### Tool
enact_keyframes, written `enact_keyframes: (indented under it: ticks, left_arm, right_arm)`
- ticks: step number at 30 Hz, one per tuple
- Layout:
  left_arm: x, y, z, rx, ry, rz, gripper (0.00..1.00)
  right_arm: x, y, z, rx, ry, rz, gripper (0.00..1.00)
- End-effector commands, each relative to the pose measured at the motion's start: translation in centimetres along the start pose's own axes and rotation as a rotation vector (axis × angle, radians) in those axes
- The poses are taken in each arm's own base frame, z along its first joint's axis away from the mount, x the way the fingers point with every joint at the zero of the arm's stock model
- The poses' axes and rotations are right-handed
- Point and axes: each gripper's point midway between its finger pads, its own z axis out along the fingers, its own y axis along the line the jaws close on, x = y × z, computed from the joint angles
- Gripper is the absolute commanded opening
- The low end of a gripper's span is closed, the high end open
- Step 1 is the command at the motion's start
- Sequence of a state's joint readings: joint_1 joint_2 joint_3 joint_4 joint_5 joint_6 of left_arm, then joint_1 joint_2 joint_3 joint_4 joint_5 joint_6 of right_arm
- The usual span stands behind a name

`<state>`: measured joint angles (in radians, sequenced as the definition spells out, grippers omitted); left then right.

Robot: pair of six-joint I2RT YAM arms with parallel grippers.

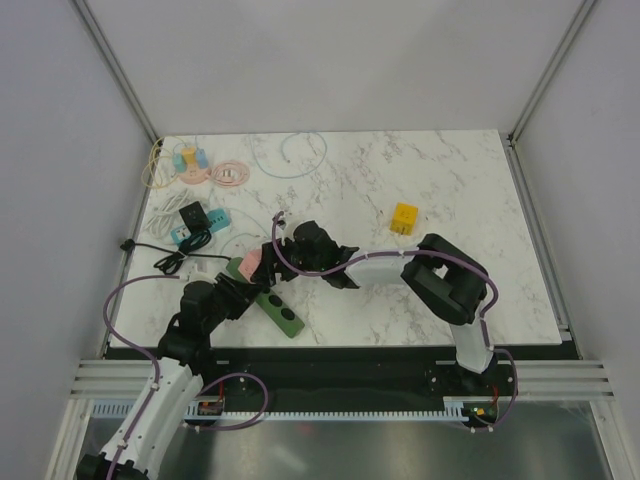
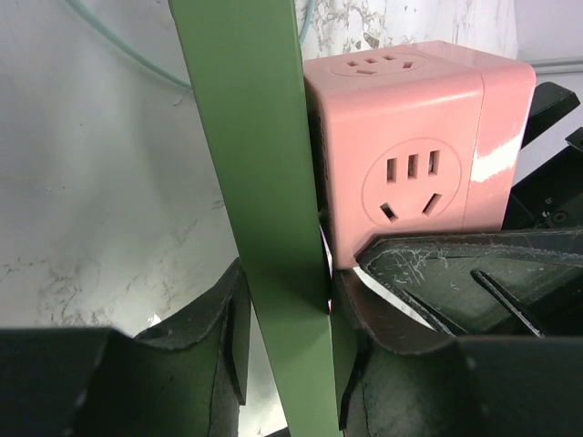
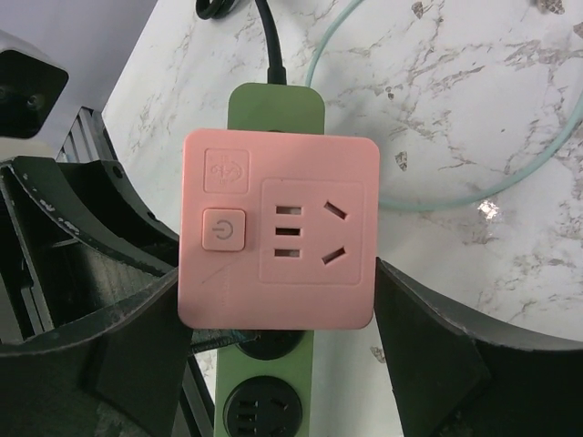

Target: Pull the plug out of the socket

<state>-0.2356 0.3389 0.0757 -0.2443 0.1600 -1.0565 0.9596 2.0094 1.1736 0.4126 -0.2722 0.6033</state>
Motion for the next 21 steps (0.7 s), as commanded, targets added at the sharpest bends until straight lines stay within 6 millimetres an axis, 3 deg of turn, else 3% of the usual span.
enact_keyframes:
  ticks: [1, 4, 10, 15, 20, 21]
  left_arm:
    - [6.9, 0.9, -2.3, 0.044, 0.357, 0.026, 0.02]
    - [7.6, 1.2, -2.6, 0.035, 0.389, 0.037, 0.02]
    - [8.6, 1.6, -2.9, 0.002, 0.437, 0.035, 0.02]
    - [9.1, 2.2, -2.9, -0.04, 0.457, -0.023, 0.02]
    - [9.7, 3.2, -3.2, -0.108, 0.471, -0.125, 0.02]
    - [9.8, 3.4, -3.3, -0.121, 0.47, -0.137, 0.02]
  right_arm:
    - [-2.0, 0.7, 0.6, -0.021, -0.072, -0.002, 0.82]
    - [-2.0, 1.3, 1.1, -0.055, -0.062, 0.007, 0.75]
    - [-1.4, 1.6, 1.5, -0.083, -0.029, 0.021, 0.73]
    - [-1.4, 1.0, 1.6, -0.088, -0.03, 0.035, 0.25]
    - [-2.6, 1.3, 0.6, -0.099, -0.055, 0.017, 0.09]
    - [-3.0, 1.2, 0.4, -0.095, -0.062, 0.029, 0.0]
